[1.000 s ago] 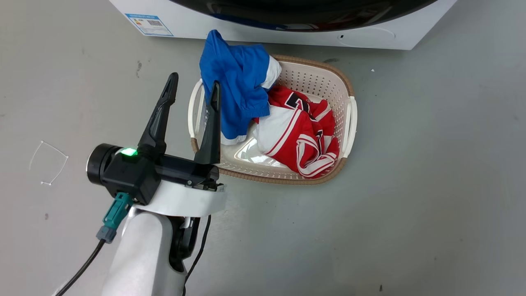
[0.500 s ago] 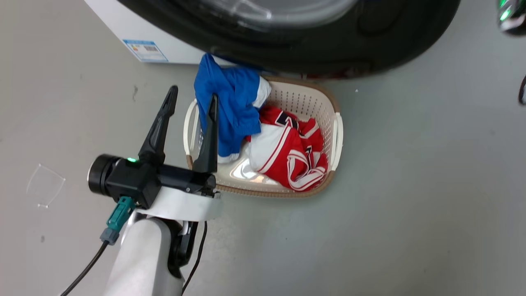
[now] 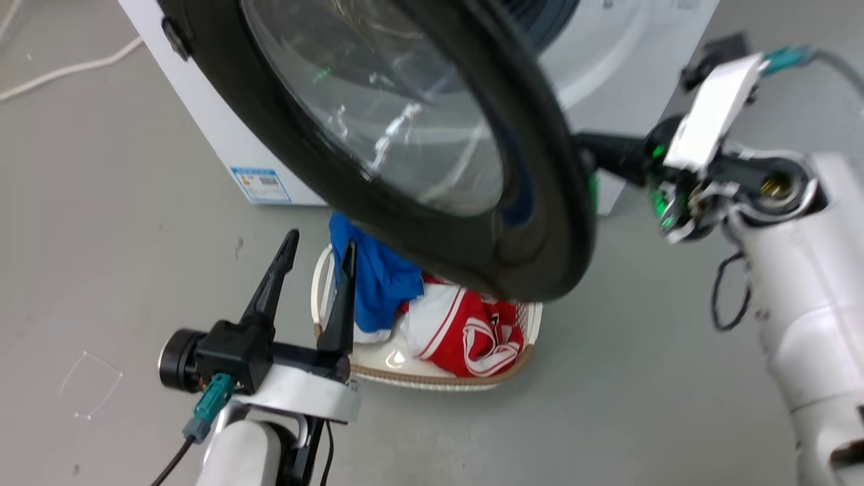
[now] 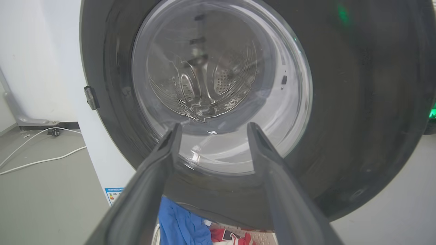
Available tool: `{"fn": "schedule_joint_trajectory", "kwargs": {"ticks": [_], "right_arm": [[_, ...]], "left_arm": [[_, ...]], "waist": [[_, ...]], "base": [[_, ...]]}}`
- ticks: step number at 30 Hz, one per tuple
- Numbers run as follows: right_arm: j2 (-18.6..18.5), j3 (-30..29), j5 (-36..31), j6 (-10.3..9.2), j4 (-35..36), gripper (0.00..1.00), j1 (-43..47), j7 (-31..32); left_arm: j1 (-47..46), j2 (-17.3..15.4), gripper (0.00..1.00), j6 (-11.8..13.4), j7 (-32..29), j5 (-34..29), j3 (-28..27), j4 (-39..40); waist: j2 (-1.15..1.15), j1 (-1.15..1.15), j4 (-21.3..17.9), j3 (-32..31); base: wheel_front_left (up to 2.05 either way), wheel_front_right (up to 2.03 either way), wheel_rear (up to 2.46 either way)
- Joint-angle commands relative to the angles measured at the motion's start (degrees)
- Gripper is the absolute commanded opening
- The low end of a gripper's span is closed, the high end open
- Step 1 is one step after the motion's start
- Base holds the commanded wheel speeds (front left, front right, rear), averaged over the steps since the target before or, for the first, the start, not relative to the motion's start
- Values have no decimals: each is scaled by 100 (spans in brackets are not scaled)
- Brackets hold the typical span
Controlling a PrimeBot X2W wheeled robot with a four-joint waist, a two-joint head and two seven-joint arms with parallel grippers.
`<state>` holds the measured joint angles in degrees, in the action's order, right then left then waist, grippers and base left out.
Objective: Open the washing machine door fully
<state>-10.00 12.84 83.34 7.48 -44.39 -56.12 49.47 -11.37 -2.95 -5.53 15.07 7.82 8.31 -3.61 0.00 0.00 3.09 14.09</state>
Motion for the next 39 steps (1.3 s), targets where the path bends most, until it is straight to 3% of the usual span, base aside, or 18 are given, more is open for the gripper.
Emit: {"fn": "schedule_joint_trajectory", "kwargs": {"ticks": [1, 11, 22, 31, 39], "right_arm": [[162, 65, 65, 3, 101, 0, 274, 54], [600, 369, 265, 3, 589, 0, 1238, 160], [718, 600, 468, 3, 1083, 0, 1728, -227], [615, -55, 276, 3, 1930, 0, 2377, -1838], [349, -890, 185, 3, 3085, 0, 3627, -3118]], "left_arm": [[152, 8, 100, -2, 15, 24, -44, -36], [557, 9, 100, -38, 15, 79, 11, -214], [681, 9, 100, -23, 16, 143, 39, -246], [746, 9, 100, -1, 16, 164, -19, -242], [772, 9, 100, -38, 15, 70, -52, -315]], "waist": [[0, 0, -25, -340], [0, 0, 75, -929], [0, 0, 105, -1052], [0, 0, -34, -1084], [0, 0, -152, -1147]], "base": [[0, 0, 0], [0, 0, 0], [0, 0, 0], [0, 0, 0], [0, 0, 0]]}}
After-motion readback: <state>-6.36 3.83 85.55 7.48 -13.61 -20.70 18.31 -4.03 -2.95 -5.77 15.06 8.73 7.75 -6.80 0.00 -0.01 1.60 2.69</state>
